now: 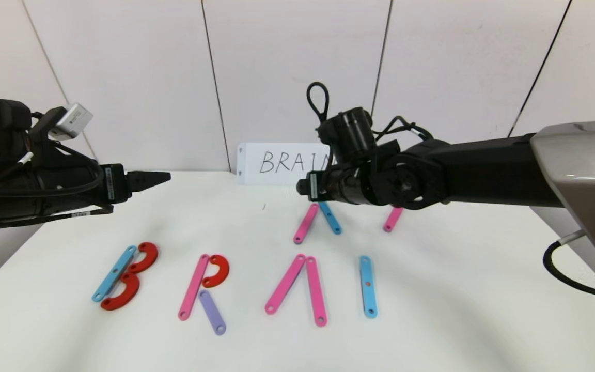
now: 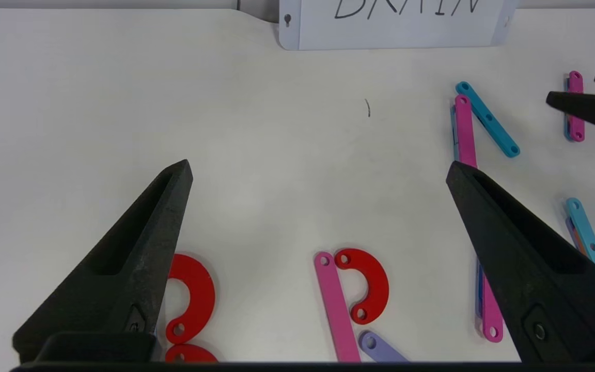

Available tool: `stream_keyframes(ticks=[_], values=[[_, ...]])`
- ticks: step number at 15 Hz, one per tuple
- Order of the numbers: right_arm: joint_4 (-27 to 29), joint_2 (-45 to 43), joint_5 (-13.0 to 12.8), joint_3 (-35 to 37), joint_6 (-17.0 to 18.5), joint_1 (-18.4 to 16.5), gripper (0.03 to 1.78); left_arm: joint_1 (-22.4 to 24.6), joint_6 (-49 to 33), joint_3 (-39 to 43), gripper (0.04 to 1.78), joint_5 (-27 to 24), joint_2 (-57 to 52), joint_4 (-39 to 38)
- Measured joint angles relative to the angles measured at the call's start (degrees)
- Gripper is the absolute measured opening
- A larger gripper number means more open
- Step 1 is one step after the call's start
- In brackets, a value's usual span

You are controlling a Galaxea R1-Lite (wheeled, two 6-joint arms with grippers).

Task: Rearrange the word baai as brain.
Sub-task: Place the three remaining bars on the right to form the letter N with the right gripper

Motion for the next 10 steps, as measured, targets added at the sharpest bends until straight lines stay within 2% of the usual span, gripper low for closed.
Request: stream_keyframes(ticks=[4, 10], values=[[1.8, 1.8, -0.1, 0.2, 1.9, 3.0, 1.70, 1.1, 0.0, -0.2, 1.73, -0.1, -0.1, -0.1], [2.6, 6.1, -1.7, -1.8, 2.1, 4.1, 1.70, 3.2, 0.1, -0.4, 1.73, -3.1, -0.4, -0.1]])
